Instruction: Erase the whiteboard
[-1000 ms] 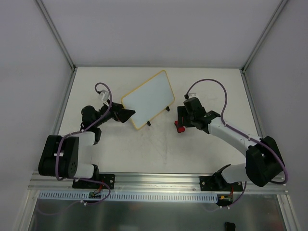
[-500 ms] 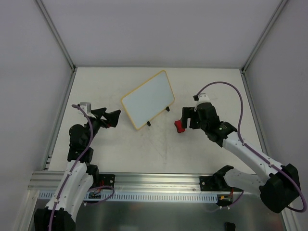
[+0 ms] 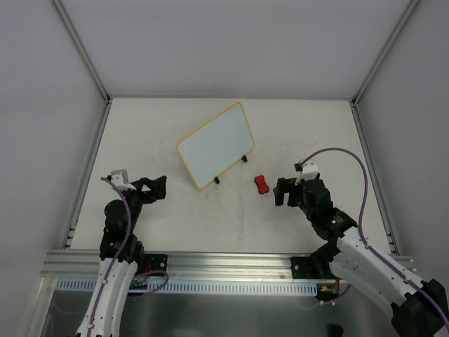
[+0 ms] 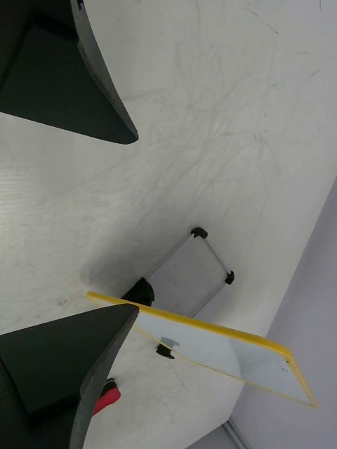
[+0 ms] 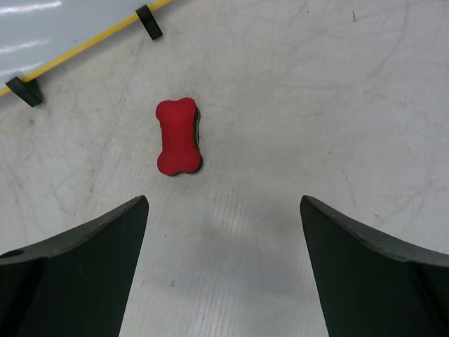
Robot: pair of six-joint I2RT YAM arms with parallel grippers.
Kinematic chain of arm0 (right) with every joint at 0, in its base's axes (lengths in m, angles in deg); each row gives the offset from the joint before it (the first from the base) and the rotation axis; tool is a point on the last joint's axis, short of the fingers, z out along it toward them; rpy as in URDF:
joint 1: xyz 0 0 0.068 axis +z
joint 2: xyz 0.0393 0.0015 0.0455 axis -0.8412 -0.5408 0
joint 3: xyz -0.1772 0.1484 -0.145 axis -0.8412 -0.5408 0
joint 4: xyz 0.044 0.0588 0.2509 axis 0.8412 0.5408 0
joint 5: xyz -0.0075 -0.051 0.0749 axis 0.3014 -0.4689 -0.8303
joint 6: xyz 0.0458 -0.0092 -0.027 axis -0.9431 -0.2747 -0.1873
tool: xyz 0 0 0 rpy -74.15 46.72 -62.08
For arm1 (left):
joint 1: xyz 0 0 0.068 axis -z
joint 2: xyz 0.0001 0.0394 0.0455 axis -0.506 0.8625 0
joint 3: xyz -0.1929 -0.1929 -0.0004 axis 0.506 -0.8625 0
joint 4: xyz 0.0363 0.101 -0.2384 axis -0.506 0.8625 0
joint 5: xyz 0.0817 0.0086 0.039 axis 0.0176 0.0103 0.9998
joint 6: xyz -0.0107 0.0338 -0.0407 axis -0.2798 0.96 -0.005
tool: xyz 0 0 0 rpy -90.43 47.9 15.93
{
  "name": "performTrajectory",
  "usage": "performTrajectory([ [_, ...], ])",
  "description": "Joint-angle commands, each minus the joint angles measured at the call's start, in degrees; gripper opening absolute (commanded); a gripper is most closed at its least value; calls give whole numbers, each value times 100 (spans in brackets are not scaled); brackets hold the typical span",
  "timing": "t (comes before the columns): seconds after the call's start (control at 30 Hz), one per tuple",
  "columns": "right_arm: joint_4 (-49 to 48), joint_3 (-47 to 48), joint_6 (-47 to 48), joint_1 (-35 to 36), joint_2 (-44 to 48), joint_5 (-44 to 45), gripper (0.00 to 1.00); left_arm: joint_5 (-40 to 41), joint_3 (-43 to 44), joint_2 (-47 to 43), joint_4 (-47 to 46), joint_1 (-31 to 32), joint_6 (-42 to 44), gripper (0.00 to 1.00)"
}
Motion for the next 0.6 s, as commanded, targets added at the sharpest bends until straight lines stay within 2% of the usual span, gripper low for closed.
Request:
performTrajectory([
  [0.0, -777, -337, 267, -23, 116, 124, 95, 400, -150, -301, 236, -37, -128, 99],
  [0.3, -1051, -514, 321, -23, 222, 81, 95, 699, -159, -64, 192, -37, -268, 99],
  [0.57, -1209, -461, 233, -23, -42, -174, 95, 1033, -194, 7, 174, -10, -480, 99],
])
